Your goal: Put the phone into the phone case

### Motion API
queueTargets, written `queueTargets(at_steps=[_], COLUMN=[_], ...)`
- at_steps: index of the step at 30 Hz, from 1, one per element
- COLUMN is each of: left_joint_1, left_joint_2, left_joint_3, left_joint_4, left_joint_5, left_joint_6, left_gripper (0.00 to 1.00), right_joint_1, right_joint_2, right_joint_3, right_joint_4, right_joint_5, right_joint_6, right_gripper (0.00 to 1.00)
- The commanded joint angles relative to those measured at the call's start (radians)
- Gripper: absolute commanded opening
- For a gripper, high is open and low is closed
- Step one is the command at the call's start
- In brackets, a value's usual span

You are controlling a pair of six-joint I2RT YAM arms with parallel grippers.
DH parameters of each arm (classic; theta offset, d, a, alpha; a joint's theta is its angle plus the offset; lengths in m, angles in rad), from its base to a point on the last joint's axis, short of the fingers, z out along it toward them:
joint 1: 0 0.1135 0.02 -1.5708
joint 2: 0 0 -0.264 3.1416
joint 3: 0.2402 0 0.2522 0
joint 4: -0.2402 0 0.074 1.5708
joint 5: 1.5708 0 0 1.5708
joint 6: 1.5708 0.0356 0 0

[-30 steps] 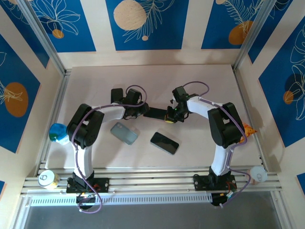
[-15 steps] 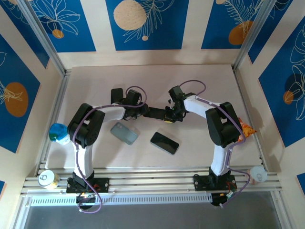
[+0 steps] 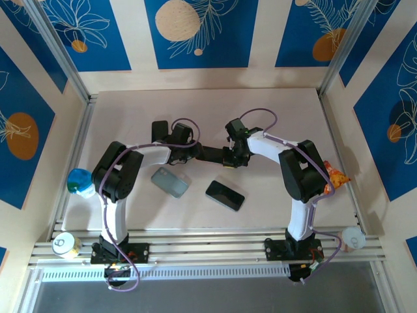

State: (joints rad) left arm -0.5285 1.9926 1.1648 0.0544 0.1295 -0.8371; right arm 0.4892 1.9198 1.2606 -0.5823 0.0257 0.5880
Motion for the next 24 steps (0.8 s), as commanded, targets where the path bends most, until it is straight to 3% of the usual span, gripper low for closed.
queueTargets(at_steps=[1,13,24], left_joint_1=[-0.007,-0.006,-0.007], left_joint_2=[-0.004,-0.014,-0.001], left_joint_3=[-0.027,0.005,0.029], left_joint_4=[-0.052,-0.111,-0.143], left_joint_5=[0.018,-0.01,-0.024], left_joint_6=[0.01,0.041,0.056], left_gripper=[0.29,0.27,0.27], right_joint_1=[0.045,0.019,-0.017], right_joint_2=[0.132,-0.049,-0.081], right_joint_3=[-0.053,0.025,0.007], right_joint_4=[0.037,-0.018,-0.012], right_joint_5=[0.02,-0.024,-0.021], right_joint_6=[-0.017,-0.031,-0.034], right_gripper=[0.0,0.0,0.0])
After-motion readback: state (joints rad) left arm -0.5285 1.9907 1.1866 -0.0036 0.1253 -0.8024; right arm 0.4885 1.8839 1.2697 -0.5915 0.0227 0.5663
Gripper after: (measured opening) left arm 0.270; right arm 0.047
